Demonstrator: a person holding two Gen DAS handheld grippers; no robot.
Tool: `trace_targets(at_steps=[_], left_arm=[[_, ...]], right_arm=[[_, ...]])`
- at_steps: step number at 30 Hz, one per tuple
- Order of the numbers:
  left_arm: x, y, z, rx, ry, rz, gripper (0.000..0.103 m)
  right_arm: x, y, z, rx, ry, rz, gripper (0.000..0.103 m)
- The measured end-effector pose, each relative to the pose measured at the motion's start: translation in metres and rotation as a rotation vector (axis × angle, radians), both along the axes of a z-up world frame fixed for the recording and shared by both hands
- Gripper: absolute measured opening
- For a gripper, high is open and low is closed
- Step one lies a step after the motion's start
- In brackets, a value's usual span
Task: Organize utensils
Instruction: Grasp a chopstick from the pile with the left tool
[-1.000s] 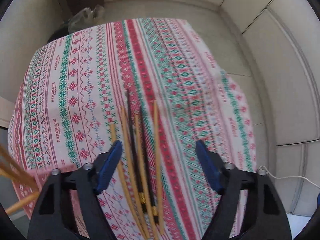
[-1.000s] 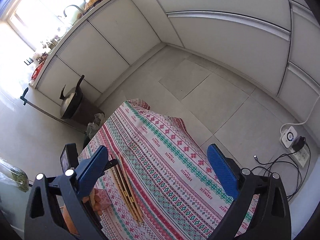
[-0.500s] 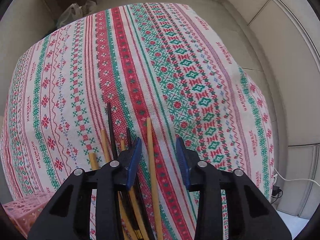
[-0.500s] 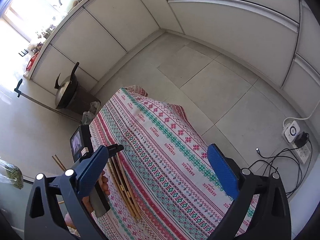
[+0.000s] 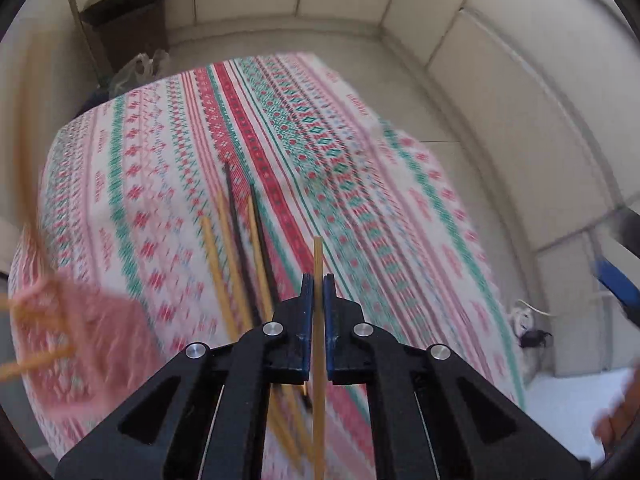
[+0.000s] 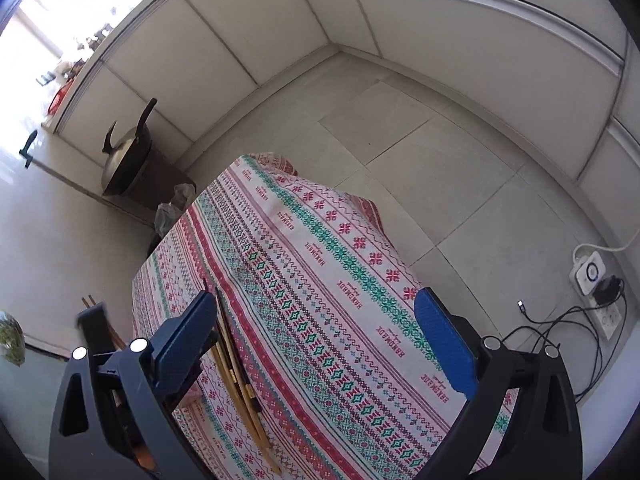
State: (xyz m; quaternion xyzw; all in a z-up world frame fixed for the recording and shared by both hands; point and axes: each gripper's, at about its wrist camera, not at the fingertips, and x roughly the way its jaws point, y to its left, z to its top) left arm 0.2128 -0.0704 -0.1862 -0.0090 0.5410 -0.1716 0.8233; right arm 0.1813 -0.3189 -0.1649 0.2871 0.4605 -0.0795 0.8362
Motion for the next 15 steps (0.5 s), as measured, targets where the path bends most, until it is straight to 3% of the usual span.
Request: trace_targets(at_steps=[3,7,10,11,12,15], left_arm=[[-0.052,0.029,0.029,-0.030,-0.042,-0.019,0.004],[-0.101,0.078,0.047,-0.075,-0.064,-0.009,0.004],[-0.127,0.108,0.052,-0.113,-0.078,0.026,0.004],[-0.131,0.118,0.053,-0.129,-0.080,0.041,0.004],[-0.135,0.124,0.056,-0.141,-0.083,0.049,0.004],[-0.142,0.145,0.066,-0.155,-0.114,0.078,0.004]], right_arm=[[0.018,0.038,-0.012,-0.003,-0.007,0.142,0.096],[0.044,0.085,-0.051,0.228,0.038,0.326,0.095],[0.066,0.119,-0.088,0.358,0.104,0.412,0.078],[0.072,0.129,-0.095,0.346,0.125,0.422,0.065],[0.079,0.139,-0.101,0.311,0.141,0.427,0.058],[0.092,0.163,-0.105,0.190,0.126,0.453,0.048]])
